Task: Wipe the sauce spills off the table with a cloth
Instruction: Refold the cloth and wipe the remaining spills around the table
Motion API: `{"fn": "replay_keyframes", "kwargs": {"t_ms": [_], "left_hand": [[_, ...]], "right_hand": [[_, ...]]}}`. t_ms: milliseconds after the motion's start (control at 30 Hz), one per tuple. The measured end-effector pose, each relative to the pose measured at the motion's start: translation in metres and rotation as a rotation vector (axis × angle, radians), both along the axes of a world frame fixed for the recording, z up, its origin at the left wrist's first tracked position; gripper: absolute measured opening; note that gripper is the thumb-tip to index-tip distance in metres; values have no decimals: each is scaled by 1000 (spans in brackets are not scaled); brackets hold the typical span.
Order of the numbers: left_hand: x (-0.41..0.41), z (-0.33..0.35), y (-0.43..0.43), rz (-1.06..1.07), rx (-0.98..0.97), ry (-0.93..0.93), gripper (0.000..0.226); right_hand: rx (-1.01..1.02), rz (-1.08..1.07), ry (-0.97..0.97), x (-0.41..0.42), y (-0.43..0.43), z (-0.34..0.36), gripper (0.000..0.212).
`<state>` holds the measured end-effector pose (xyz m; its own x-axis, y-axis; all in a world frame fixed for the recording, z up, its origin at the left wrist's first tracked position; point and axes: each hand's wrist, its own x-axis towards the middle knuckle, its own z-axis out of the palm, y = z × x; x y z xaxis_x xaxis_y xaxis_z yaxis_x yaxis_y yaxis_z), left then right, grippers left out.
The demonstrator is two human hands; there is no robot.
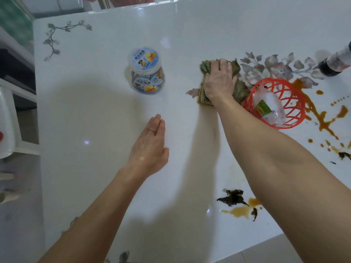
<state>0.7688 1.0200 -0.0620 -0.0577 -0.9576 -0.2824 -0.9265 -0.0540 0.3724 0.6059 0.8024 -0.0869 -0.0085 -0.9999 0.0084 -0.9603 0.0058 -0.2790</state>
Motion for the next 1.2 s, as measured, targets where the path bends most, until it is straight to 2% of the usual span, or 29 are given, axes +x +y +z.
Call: {"fn": "replay_keyframes", "kwargs": {"t_ms": [367, 700, 967, 1133, 1200], "left_hand": [[-1, 15, -12, 21, 90, -7, 74], [-3, 9, -8, 21, 103, -12, 78], [-7, 11, -3, 10, 110, -29, 76], [-15, 10, 11, -18, 81, -2, 72], [-18, 9, 19, -32, 55, -3, 70]], "right_hand": [[64, -15, -4, 2, 47, 7, 59], [1, -62, 30, -3, 134, -3, 53], [-54, -178, 58, -49, 211, -6, 50], [-4, -315, -5, -57, 212, 8, 50], [10, -291, -33, -36, 209, 13, 50]]}}
